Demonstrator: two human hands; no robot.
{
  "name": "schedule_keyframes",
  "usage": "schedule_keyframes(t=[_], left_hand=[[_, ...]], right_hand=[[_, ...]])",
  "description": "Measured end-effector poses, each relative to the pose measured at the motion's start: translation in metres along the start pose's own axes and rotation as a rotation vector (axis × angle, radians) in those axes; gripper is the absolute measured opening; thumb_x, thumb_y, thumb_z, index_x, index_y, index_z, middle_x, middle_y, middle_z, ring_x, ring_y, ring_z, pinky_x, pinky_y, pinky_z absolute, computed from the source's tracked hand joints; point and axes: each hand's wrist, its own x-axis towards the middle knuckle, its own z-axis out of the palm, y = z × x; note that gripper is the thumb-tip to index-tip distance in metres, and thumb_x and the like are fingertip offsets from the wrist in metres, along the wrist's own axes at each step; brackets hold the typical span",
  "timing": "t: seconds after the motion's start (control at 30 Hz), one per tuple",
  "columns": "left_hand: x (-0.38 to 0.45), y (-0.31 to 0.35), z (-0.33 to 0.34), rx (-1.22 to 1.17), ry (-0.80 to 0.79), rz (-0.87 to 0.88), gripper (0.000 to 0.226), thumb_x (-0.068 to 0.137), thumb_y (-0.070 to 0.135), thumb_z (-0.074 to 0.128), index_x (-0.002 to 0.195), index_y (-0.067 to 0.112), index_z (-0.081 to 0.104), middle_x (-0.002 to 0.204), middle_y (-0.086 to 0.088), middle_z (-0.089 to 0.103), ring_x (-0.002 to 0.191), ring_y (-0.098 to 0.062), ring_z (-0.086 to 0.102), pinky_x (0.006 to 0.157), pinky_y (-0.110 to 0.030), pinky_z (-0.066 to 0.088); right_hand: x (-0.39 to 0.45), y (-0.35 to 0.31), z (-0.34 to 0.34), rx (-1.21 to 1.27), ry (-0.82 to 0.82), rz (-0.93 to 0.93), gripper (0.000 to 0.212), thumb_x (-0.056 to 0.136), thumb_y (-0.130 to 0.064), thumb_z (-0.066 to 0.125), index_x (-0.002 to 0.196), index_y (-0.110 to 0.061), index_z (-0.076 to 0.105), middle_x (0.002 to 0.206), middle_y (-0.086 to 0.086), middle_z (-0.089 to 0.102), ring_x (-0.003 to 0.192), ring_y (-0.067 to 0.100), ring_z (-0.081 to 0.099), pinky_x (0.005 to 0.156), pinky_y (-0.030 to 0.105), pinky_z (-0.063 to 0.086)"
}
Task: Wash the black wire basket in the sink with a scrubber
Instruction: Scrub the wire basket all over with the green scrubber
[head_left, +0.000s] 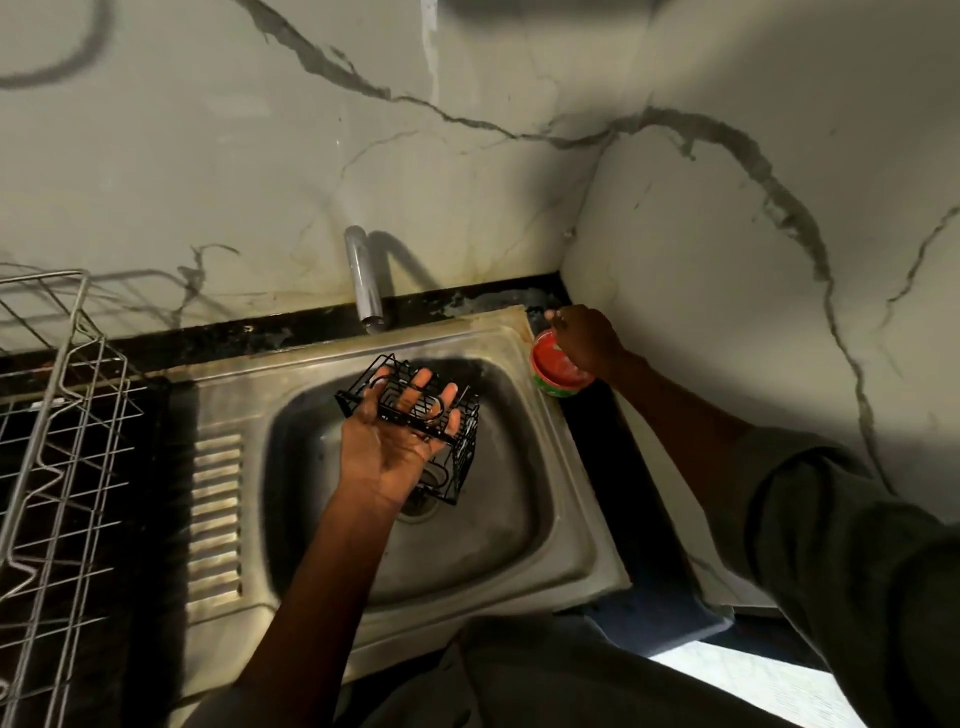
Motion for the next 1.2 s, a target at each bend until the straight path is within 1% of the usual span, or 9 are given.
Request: schedule_keyframes(t=[0.1,0.2,0.33,0.47,0.57,0.7,0.87,1.07,1.2], left_hand=[[0.002,0.001,-0.002,0.026,-0.001,-0.001,0.046,0.108,0.035,0.042,0.152,0.027,0.052,0.137,-0.011,0.069,0.112,-0.045,0.071,0.099,-0.06,0.049],[0.003,0.0,-0.003,0.035,-0.003,-0.005,0.04,0.108,0.034,0.043,0.144,0.03,0.057,0.139,-0.011,0.068,0.112,-0.044,0.072,0.097,-0.06,0.05],[0.006,-0.003,-0.004,0.034,0.014,-0.01,0.047,0.108,0.033,0.043,0.154,0.027,0.05,0.135,-0.012,0.07,0.114,-0.046,0.07,0.101,-0.062,0.048],[0.008,-0.006,-0.006,0.031,0.012,-0.022,0.046,0.108,0.033,0.043,0.154,0.028,0.05,0.135,-0.013,0.07,0.114,-0.046,0.07,0.102,-0.062,0.048],[0.007,-0.006,-0.005,0.027,0.0,-0.034,0.042,0.107,0.034,0.046,0.147,0.026,0.057,0.136,-0.012,0.069,0.116,-0.045,0.069,0.099,-0.06,0.05],[0.007,-0.009,-0.004,0.041,-0.017,-0.042,0.03,0.107,0.034,0.046,0.125,0.024,0.068,0.136,-0.011,0.069,0.117,-0.044,0.069,0.098,-0.059,0.05],[0.004,-0.009,-0.004,0.062,-0.041,-0.043,0.026,0.106,0.034,0.047,0.117,0.026,0.07,0.133,-0.012,0.071,0.118,-0.044,0.069,0.103,-0.061,0.047],[0.0,-0.011,-0.003,0.068,-0.07,-0.067,0.038,0.096,0.034,0.054,0.13,0.024,0.067,0.136,-0.012,0.069,0.119,-0.044,0.068,0.103,-0.06,0.047],[0.001,-0.009,-0.005,0.072,-0.07,-0.074,0.03,0.101,0.035,0.051,0.125,0.026,0.068,0.139,-0.011,0.068,0.123,-0.044,0.066,0.099,-0.059,0.05]], right_hand=[[0.001,0.001,-0.005,0.077,-0.091,0.04,0.04,0.108,-0.036,0.043,0.125,-0.004,0.058,0.13,0.023,0.06,0.12,0.039,0.057,0.089,0.036,0.041],[-0.001,0.008,-0.01,0.113,-0.15,0.054,0.036,0.1,-0.017,0.054,0.134,-0.008,0.051,0.137,0.019,0.056,0.125,0.035,0.055,0.092,0.032,0.041],[-0.008,0.017,-0.004,-0.045,0.035,0.011,0.034,0.091,-0.012,0.063,0.124,-0.005,0.057,0.122,0.024,0.062,0.113,0.044,0.06,0.089,0.04,0.048],[-0.015,0.016,0.005,-0.281,0.089,-0.04,0.03,0.09,-0.014,0.063,0.119,-0.016,0.072,0.125,0.015,0.065,0.115,0.038,0.06,0.092,0.042,0.052],[-0.018,0.022,0.012,-0.319,0.134,-0.016,0.031,0.09,-0.017,0.061,0.12,-0.02,0.072,0.124,0.011,0.066,0.114,0.035,0.062,0.089,0.04,0.053],[-0.021,0.03,0.021,-0.401,0.122,0.064,0.024,0.094,-0.021,0.061,0.114,-0.014,0.073,0.113,0.015,0.07,0.105,0.036,0.068,0.081,0.04,0.055],[-0.018,0.033,0.03,-0.243,0.09,0.012,0.024,0.097,-0.02,0.057,0.111,-0.006,0.07,0.116,0.02,0.067,0.107,0.039,0.064,0.085,0.04,0.048],[-0.018,0.033,0.026,-0.184,0.094,0.032,0.03,0.096,-0.028,0.062,0.116,-0.007,0.072,0.116,0.019,0.069,0.108,0.037,0.063,0.09,0.042,0.049],[-0.016,0.027,0.028,-0.075,0.195,0.135,0.027,0.095,-0.027,0.058,0.116,-0.013,0.069,0.114,0.013,0.069,0.109,0.034,0.062,0.088,0.037,0.048]])
